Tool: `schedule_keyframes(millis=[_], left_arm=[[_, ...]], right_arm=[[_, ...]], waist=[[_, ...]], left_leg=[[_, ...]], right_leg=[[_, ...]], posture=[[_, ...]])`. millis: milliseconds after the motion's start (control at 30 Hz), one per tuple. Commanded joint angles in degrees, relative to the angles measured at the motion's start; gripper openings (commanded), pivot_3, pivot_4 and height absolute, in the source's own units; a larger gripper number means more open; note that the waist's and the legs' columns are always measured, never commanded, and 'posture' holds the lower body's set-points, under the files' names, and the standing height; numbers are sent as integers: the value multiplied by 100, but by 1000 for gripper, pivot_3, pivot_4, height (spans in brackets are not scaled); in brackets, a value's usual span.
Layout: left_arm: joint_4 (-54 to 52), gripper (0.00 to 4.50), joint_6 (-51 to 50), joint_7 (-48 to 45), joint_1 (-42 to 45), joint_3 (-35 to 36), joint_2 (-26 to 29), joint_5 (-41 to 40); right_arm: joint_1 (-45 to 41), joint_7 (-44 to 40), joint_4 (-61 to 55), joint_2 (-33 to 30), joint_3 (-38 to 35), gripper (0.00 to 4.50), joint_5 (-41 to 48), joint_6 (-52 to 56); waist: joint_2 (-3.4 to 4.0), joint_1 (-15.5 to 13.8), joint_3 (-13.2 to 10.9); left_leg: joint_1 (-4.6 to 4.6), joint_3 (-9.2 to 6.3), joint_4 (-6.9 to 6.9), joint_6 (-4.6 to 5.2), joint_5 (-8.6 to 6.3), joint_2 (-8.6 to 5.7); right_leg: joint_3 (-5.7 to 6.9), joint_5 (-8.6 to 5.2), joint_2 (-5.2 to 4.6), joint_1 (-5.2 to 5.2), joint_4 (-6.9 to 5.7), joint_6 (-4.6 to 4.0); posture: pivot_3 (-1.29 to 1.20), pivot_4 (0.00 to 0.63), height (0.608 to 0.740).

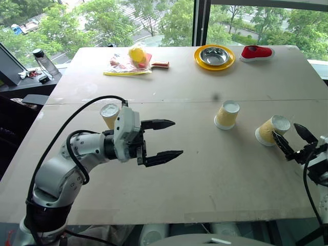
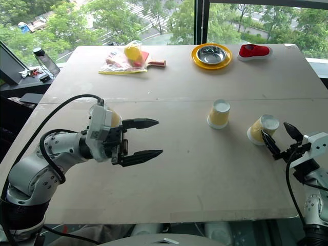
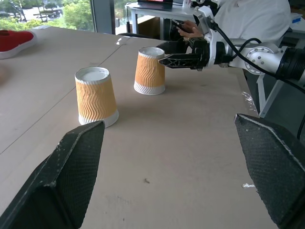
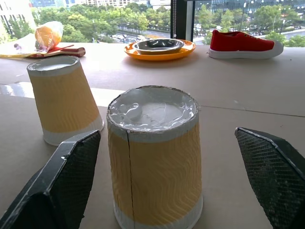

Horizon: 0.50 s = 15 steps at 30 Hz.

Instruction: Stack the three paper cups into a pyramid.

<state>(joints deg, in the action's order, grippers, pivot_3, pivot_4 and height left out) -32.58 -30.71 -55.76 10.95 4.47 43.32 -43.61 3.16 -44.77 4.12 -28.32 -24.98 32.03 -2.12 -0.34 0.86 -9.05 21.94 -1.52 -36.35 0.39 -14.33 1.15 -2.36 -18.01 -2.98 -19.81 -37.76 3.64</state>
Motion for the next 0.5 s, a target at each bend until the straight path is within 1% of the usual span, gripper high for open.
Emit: schedule_keyframes(millis=[33, 367, 400, 433, 467, 500], left_arm=[[-238, 4455, 69, 72, 66, 137, 7, -68], [-246, 4455, 103, 158, 172, 68, -12, 20], [-248, 4497, 103, 162, 176, 65, -18, 25], [-244, 4500, 129, 176, 180, 52, -26, 74], [-240, 4500, 172, 174, 174, 32, -26, 142], [-241, 4500, 188, 185, 166, 21, -38, 165]], right_arm=[[-219, -157, 176, -80, -23, 4500, -32, -166], [-632, -481, 670, -50, 78, 4500, -57, -349], [-656, -493, 693, -43, 82, 4239, -47, -357], [-679, -540, 712, -43, 94, 3784, -32, -373], [-691, -587, 725, -46, 102, 3661, -20, -388], [-697, -619, 730, -49, 105, 3099, -9, -400]], waist=[[0, 1, 0], [0, -2, -1], [0, -2, -1], [0, -2, -1], [0, -3, -1], [0, -3, -1]], left_leg=[[0, 0, 0, 0, 0, 0], [1, -1, 0, 0, 0, 0], [1, 0, -1, 0, 0, 0], [2, 0, -1, 0, 0, 0], [2, -1, -1, 0, 0, 0], [2, -1, 0, 0, 0, 0]], right_leg=[[0, 0, 0, 0, 0, 0], [2, 0, 1, 0, 0, 0], [1, 0, 1, 0, 1, 0], [1, 0, 1, 0, 1, 0], [1, 0, 1, 0, 1, 0], [2, 0, 1, 0, 1, 0]], posture=[[0, 150, 740], [0, 150, 740], [0, 150, 740], [0, 150, 740], [0, 150, 740], [0, 150, 740]])
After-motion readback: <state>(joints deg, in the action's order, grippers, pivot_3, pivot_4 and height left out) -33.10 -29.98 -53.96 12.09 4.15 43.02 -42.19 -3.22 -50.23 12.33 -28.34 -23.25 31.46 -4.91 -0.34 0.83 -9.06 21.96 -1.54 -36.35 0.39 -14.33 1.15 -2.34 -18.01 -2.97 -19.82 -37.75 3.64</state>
